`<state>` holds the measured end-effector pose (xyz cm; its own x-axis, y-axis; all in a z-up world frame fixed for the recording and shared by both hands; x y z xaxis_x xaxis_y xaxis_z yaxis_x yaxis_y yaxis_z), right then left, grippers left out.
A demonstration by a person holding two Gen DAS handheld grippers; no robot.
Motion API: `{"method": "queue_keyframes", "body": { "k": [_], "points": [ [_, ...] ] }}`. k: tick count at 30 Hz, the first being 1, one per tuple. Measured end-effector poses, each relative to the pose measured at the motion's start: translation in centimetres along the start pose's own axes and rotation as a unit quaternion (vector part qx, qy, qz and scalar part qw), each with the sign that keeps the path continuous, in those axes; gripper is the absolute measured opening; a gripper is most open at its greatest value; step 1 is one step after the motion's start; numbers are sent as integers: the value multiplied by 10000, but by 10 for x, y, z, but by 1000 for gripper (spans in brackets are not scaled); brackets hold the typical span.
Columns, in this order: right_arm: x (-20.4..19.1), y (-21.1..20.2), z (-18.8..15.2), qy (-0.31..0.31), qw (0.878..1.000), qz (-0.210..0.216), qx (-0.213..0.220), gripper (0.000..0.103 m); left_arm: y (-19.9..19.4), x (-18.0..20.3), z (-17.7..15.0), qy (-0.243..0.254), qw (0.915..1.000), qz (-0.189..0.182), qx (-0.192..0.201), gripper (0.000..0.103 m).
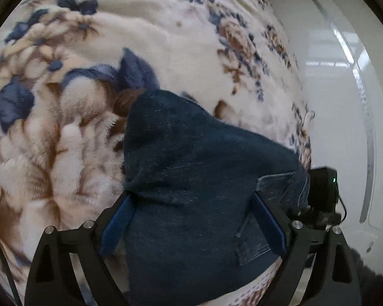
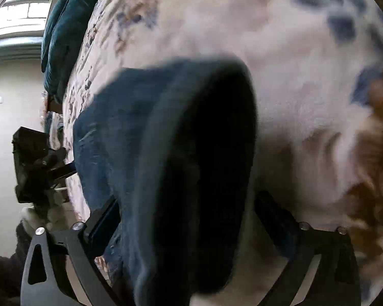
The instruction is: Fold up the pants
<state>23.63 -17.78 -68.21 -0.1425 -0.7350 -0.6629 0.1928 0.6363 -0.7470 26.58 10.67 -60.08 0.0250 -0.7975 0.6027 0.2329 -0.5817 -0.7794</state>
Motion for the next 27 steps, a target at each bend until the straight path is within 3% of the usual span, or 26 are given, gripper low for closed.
{"method": "queue_keyframes", "body": {
  "k": [2,5,9,12,14,16,18,21,27],
  "points": [
    [-5,3,5,115,9996,265,-45,103,1,-7,-2,-7,9997,35,-222,91],
    [-27,-3,10,342,9931,1120,-21,103,6,-19,-8,-177,9992,-180,-318,95],
    [-17,16,5,80,9966,772,-285,103,21,-14,-7,-396,9972,-571,-291,103],
    [-22,22,9,170,9955,839,-419,103,23,4,-1,-493,9945,-894,-240,103],
    [-38,17,15,246,9911,1254,-385,103,19,15,2,-507,9930,-1060,-156,103],
    [-48,14,13,-50,9896,1363,-447,103,22,18,2,-343,9938,-1044,-164,103],
    [-32,24,11,-64,9934,988,-575,93,37,14,-7,-119,9959,-829,-356,103],
    [-29,36,14,31,9947,829,-615,93,43,21,-8,-15,9957,-833,-407,103],
    [-57,28,18,58,9935,1025,-494,83,21,47,0,247,9965,-775,-214,98]
  ]
}}
Point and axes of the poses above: each gripper's, at about its wrist camera, not at the fingertips, and y roughly the way its jaws point, x to its right, z to its top, the point moved 10 cm from there along y, roughly the way its jaws point, and after that the axes turned 11 degrees about x, right-handed, at the moved point
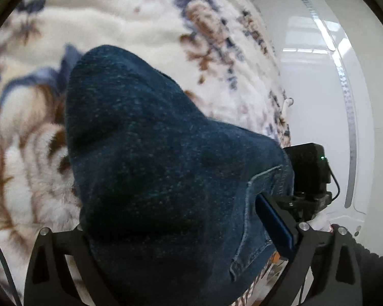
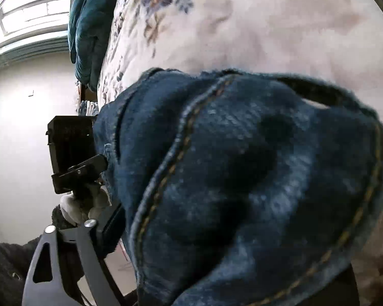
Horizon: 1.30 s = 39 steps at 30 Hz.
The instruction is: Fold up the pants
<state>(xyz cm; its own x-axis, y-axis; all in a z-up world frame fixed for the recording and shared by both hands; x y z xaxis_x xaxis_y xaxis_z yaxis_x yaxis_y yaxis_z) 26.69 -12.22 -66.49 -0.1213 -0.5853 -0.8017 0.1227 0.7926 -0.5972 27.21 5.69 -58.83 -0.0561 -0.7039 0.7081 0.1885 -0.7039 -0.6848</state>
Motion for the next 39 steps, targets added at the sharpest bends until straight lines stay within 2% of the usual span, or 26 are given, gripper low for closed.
{"method": "queue_keyframes", "body": {
  "k": [2,8,12,15,19,23,26,31,35,39],
  "points": [
    [-7,-4,-1,-4,10000,77,45,81,-7,5,-2,117,9999,76,15,98],
    [-28,-11,-5,7,9997,187,185,80,-35,12,10,122,9998,-17,123,98],
    [-68,-10,-2,-156,9992,289,216,80,-63,13,34,96,9994,-48,320,98],
    [-106,0,10,-318,9986,371,218,80,-100,1,60,108,9985,-28,539,98],
    [-186,52,40,-609,9968,473,202,80,-156,-28,96,78,9970,-3,772,98],
    [-262,106,69,-894,9939,607,213,80,-218,-71,148,184,9949,102,984,98],
    [-311,151,90,-988,9922,722,251,80,-265,-113,191,277,9932,219,1106,98],
    [-391,252,129,-1057,9902,871,260,80,-332,-191,262,331,9907,434,1247,98],
    [-430,316,160,-1046,9901,906,244,80,-354,-250,303,404,9896,602,1239,98],
    [-443,372,196,-1086,9914,716,169,80,-340,-298,328,299,9919,577,1092,98]
  ]
}}
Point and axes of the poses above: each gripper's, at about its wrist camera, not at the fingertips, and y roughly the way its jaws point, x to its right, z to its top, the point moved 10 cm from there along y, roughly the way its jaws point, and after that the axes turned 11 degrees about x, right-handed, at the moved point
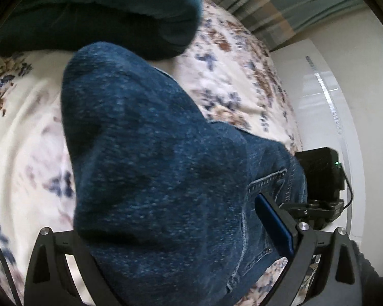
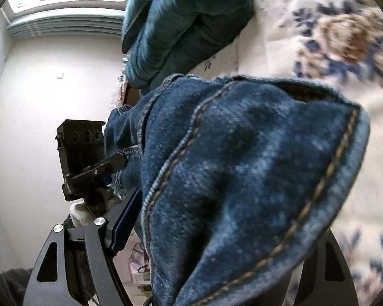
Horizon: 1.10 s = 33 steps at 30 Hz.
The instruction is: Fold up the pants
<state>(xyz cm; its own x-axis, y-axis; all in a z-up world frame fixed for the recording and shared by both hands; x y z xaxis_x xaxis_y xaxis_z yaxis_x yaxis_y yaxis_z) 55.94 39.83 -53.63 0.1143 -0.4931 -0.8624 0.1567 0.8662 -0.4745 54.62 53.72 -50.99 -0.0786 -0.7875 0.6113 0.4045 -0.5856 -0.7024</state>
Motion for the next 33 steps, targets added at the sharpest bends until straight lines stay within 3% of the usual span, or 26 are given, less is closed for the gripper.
{"method": "queue_keyframes", "body": {
  "k": [6,8,13,16,17,18,20,24,27,33],
  "points": [
    [49,56,23,231,9981,-555,-164,77,43,-57,2,-260,9987,211,-375,98],
    [72,72,27,376,9944,-960,-220,77,61,-74,-8,-268,9968,522,-549,98],
    [110,48,26,499,9833,-1748,-1,77,55,-83,-16,-184,9965,610,-549,100],
    [122,37,20,438,9723,-2296,27,80,53,-84,-7,142,9929,1045,-544,100],
    [125,32,17,413,9690,-2437,48,86,49,-80,-6,278,9896,1319,-494,100],
    [122,28,16,333,9614,-2729,86,94,44,-75,-3,423,9849,1627,-417,100],
    [107,18,15,-118,9395,-3418,204,99,24,-58,-4,817,9707,2250,-187,100],
    [54,-13,2,-674,8881,-4489,726,100,-23,-19,-14,1320,9398,3143,216,100],
    [11,-52,-22,-878,8522,-5056,1019,100,-74,-2,-29,1224,9376,3227,427,100],
    [-78,-144,-69,-1291,8276,-5292,1353,100,-147,78,-40,1025,9379,3216,801,100]
  ]
}}
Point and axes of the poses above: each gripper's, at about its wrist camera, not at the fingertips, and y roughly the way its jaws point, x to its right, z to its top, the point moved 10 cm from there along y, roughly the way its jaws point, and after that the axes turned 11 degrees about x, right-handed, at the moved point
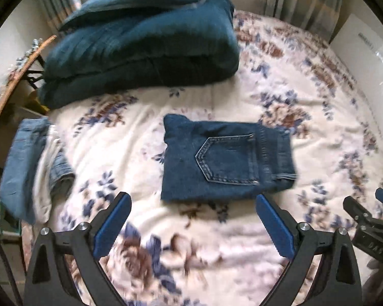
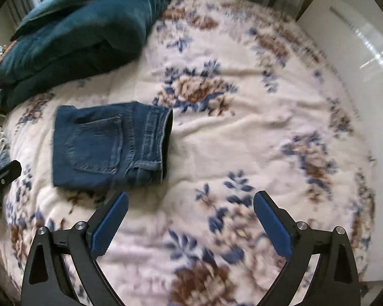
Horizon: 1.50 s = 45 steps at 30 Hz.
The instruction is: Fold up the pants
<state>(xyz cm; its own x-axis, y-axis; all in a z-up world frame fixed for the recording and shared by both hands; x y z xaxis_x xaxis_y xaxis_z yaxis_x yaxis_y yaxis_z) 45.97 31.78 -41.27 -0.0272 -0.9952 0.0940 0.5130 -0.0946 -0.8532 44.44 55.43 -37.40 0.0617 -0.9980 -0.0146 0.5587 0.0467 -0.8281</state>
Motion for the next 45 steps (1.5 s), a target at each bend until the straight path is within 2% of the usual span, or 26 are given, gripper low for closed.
{"method": "queue_keyframes", "body": {
  "k": [6,13,20,27,34,39,45],
  "points": [
    [22,-120,6,15,9993,-101,367,100,-106,1,12,-131,9993,64,342,100],
    [33,-259,12,-115,9954,110,948,100,-222,7,18,-289,9966,-1,770,100],
    [39,-370,11,-304,9885,295,1455,101,-300,12,16,-324,9940,39,1049,100],
    [46,-445,7,-209,9837,478,1724,101,-354,24,10,-158,9921,26,1247,101],
    [53,-492,-1,-140,9811,606,1832,101,-384,33,2,-58,9917,-11,1286,101],
    [61,-511,-7,-120,9802,633,1871,101,-394,38,-6,-82,9915,-1,1301,101],
    [67,-515,-12,-135,9808,589,1854,101,-393,42,-11,-150,9920,-40,1255,101]
  ]
}}
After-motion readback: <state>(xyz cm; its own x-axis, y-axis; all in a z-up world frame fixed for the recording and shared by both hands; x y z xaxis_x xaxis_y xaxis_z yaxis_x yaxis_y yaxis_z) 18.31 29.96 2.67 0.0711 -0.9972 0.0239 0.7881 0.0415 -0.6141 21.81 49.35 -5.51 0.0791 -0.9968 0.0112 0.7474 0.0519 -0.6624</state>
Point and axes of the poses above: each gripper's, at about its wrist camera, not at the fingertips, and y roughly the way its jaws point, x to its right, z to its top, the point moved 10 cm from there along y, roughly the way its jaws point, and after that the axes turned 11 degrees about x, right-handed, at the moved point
